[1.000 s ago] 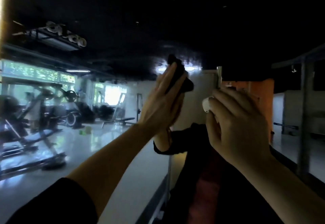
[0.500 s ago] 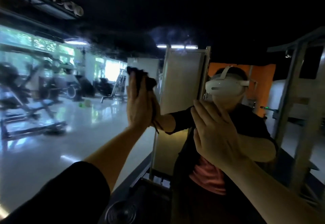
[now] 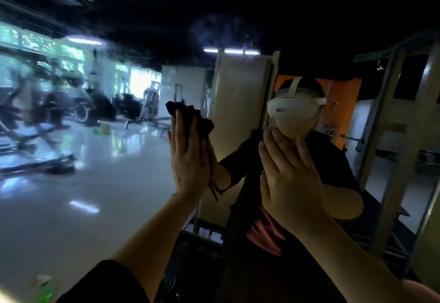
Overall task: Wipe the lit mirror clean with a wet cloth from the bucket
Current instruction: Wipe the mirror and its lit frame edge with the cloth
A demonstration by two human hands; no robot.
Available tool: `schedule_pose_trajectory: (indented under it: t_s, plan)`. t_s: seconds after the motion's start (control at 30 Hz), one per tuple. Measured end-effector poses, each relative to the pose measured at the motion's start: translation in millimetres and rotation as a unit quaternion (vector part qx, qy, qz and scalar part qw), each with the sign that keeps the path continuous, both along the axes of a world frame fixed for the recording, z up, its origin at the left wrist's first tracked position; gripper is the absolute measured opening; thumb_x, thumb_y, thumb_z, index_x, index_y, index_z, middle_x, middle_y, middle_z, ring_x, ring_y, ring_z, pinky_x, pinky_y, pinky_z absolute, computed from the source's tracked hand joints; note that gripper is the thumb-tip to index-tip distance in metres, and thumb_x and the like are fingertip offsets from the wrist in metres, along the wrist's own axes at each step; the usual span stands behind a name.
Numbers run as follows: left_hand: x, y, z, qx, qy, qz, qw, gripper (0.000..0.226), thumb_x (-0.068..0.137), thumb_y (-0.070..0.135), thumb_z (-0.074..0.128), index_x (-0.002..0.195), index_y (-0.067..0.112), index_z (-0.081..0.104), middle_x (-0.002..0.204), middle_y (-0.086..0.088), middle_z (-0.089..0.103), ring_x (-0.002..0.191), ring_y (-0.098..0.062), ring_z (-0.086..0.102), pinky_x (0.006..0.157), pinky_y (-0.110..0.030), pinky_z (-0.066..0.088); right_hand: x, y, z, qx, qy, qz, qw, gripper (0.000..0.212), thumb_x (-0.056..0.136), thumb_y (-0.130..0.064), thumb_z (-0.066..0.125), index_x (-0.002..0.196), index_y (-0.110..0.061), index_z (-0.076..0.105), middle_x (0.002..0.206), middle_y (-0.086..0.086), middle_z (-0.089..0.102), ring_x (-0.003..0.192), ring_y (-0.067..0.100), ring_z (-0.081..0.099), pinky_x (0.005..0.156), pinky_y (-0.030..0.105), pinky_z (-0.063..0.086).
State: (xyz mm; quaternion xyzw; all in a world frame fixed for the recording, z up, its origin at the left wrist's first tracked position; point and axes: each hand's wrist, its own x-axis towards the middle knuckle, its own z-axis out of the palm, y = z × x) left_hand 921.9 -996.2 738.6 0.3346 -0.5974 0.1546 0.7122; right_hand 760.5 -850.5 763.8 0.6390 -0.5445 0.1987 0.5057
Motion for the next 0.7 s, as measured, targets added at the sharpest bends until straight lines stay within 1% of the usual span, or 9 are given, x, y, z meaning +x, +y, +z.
schedule_pose_trajectory:
  t_s: [0.07,0.17,0.23,0.33,0.4,0.43,0.5,0.6,0.7]
  plan:
    - [-21.3,14.8,3.7,0.036,0.041,-0.006,0.998,0.047,0.106,0.023,0.03,0.148,0.005,0.039,0.16,-0.02,0.019,0.149,-0.036,0.014,0.123,-0.041,0.014,2.0,-0.8,-0.5,-0.001,-0.006,0.001,1.0,0.054,0.093,-0.026,0.046,0.141,-0.001,0.049,0.153,0.017,0.039,0.147,0.03,0.029,0.12,0.054,0.021]
    - [-50.8,37.8,4.2,-0.059,-0.131,-0.038,0.989,0.048,0.105,0.026,0.034,0.151,0.011,0.03,0.161,-0.014,0.015,0.149,-0.035,0.014,0.117,-0.054,0.026,-1.6,4.1,5.7,0.002,0.005,0.01,1.0,0.054,0.093,-0.028,0.042,0.139,-0.003,0.053,0.151,0.015,0.043,0.146,0.027,0.032,0.121,0.053,0.019]
    - [-42.8,29.6,17.2,-0.084,-0.174,-0.034,0.981,0.048,0.104,0.024,0.036,0.151,0.014,0.028,0.161,-0.013,0.016,0.149,-0.032,0.015,0.117,-0.057,0.025,-10.9,11.3,13.2,-0.015,0.003,0.018,1.0,0.053,0.094,-0.029,0.04,0.138,-0.003,0.055,0.148,0.015,0.048,0.143,0.027,0.038,0.121,0.052,0.018]
    - [-27.0,18.1,74.8,-0.003,-0.028,-0.042,0.999,0.049,0.103,0.021,0.033,0.152,0.012,0.031,0.161,-0.018,0.015,0.149,-0.034,0.012,0.107,-0.062,0.037,-35.7,27.4,31.7,-0.117,-0.06,-0.001,0.991,0.05,0.097,-0.026,0.047,0.138,0.001,0.053,0.145,0.019,0.05,0.139,0.032,0.043,0.121,0.051,0.019]
    - [-33.6,24.6,121.0,0.018,0.035,-0.063,0.997,0.053,0.102,0.027,0.024,0.151,0.009,0.033,0.162,-0.018,0.013,0.149,-0.036,0.008,0.113,-0.056,0.033,-47.0,34.4,42.9,-0.161,-0.084,-0.019,0.983,0.047,0.097,-0.026,0.05,0.135,0.002,0.055,0.143,0.02,0.052,0.137,0.034,0.046,0.122,0.049,0.013]
    - [-45.3,33.8,137.5,0.008,0.027,-0.069,0.997,0.056,0.1,0.029,0.02,0.151,0.009,0.032,0.162,-0.018,0.013,0.15,-0.036,0.006,0.117,-0.051,0.025,-49.2,35.0,46.3,-0.165,-0.082,-0.023,0.983,0.046,0.097,-0.026,0.05,0.133,0.002,0.057,0.141,0.021,0.053,0.136,0.034,0.047,0.123,0.049,0.011]
    - [-79.2,54.5,151.9,-0.046,-0.043,-0.073,0.995,0.053,0.101,0.023,0.029,0.151,0.009,0.032,0.162,-0.017,0.014,0.15,-0.033,0.006,0.119,-0.049,0.022,-48.1,32.7,47.3,-0.155,-0.071,-0.031,0.985,0.044,0.096,-0.026,0.05,0.13,0.0,0.059,0.14,0.021,0.055,0.135,0.035,0.047,0.122,0.05,0.012]
    - [-112.9,74.1,139.9,-0.156,-0.183,-0.081,0.967,0.054,0.096,0.003,0.054,0.148,0.006,0.039,0.159,-0.017,0.026,0.148,-0.031,0.015,0.115,-0.05,0.034,-45.4,30.5,42.0,-0.138,-0.069,-0.052,0.987,0.049,0.094,-0.026,0.051,0.135,-0.001,0.055,0.145,0.02,0.05,0.14,0.033,0.042,0.122,0.051,0.014]
    - [-90.4,51.5,138.1,-0.201,-0.243,-0.06,0.947,0.052,0.097,0.005,0.053,0.147,0.008,0.042,0.157,-0.017,0.03,0.145,-0.033,0.025,0.115,-0.047,0.035,-48.3,33.3,38.2,-0.117,-0.068,-0.07,0.988,0.056,0.093,-0.027,0.049,0.143,-0.002,0.047,0.152,0.018,0.041,0.144,0.032,0.035,0.123,0.05,0.008]
